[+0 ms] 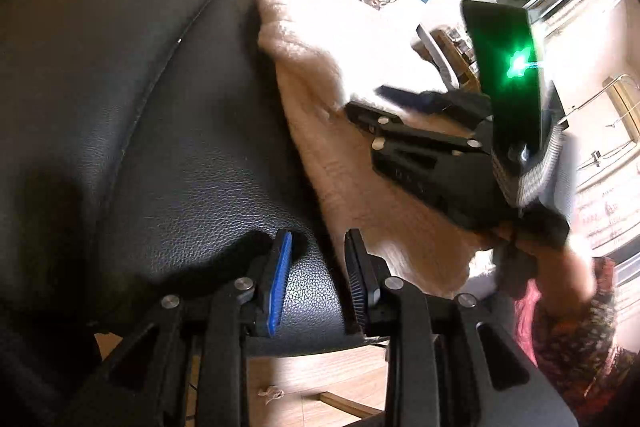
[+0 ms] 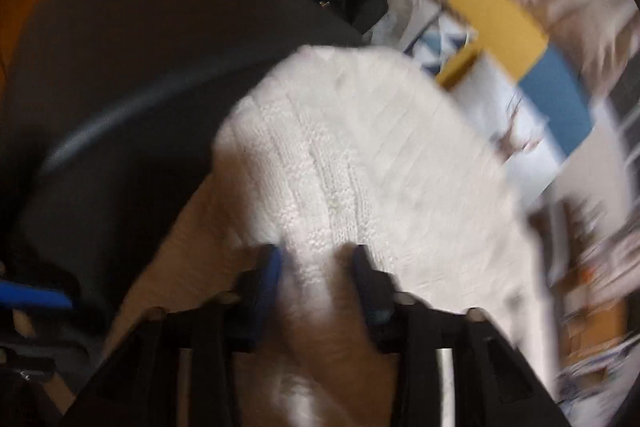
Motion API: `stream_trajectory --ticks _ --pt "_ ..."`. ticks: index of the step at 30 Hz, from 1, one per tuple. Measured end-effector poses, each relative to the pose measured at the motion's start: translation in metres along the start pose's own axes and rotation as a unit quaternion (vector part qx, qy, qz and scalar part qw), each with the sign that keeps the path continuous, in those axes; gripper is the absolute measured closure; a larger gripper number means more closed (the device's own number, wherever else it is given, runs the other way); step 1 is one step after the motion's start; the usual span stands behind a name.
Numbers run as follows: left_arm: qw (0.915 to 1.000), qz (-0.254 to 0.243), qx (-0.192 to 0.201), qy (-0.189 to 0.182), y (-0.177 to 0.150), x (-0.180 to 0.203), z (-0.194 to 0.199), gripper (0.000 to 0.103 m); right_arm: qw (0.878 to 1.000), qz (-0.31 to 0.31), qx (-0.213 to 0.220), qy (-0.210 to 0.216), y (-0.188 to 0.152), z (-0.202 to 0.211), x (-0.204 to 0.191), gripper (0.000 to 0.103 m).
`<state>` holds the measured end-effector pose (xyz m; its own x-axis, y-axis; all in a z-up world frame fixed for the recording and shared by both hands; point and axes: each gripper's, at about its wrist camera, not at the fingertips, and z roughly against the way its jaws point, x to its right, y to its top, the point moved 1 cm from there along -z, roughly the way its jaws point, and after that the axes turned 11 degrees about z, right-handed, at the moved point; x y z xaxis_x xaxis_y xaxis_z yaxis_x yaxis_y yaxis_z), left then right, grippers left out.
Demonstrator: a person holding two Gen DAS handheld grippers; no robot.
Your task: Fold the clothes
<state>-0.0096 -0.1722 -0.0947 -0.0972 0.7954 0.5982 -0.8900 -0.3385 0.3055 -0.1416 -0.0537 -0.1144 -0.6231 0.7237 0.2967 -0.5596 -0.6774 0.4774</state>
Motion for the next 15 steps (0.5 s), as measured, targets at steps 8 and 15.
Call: stream_trajectory --ticks 8,15 --pt "0.9999 -0.011 -0.010 -0.001 -0.002 0.004 -0.004 0.074 0.970 -0.224 0.099 0.014 -0.053 0.069 0.112 0.097" --pt "0.9967 -0.070 -0.037 -0.015 -0.014 0.038 -0.015 0.074 0.955 -0.287 0.044 -0.060 -0.116 0.050 0.166 0.097"
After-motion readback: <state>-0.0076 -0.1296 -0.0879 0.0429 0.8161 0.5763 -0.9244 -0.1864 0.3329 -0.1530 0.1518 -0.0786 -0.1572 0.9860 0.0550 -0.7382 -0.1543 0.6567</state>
